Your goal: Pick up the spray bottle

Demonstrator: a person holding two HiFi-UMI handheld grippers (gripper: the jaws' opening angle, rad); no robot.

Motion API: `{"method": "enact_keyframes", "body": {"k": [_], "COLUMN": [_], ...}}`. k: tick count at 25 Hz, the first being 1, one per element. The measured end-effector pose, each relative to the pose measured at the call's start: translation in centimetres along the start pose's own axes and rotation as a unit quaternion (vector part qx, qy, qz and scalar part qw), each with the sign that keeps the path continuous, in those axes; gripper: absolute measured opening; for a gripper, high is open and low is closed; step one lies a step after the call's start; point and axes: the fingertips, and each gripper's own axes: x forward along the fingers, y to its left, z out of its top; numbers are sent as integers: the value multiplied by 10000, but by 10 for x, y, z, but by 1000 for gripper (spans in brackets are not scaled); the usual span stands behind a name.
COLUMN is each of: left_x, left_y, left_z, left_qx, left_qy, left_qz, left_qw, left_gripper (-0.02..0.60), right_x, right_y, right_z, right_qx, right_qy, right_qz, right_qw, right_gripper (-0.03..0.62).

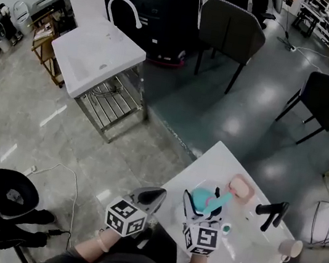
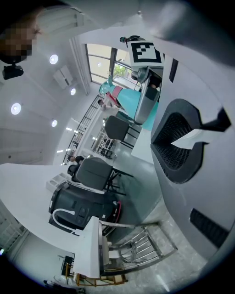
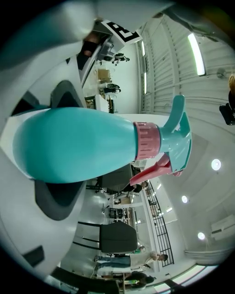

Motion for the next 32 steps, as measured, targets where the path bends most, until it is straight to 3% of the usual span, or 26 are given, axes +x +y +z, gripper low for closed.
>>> {"method": "enact_keyframes", "body": {"k": [14, 24, 32], "left_x": [11, 27, 38], "left_y": [-70, -130, -159], "left_z": [-11, -31, -41], "left_qx": [346, 652, 755], "left_qy": [179, 508, 725], "left_qz": [-995, -1860, -2278], "left_qw": [9943, 9791, 9681], "left_gripper": [6, 6, 6], "right_x": [-90, -151, -183], "right_y": [-16, -39, -56], "right_z": [7, -4, -12], "right_qx": [18, 290, 373], "right_qy": [-60, -35, 37], "right_qz": [-940, -1847, -2380], "right_qw": [9956, 9824, 9705], "right_gripper": [373, 373, 373]}}
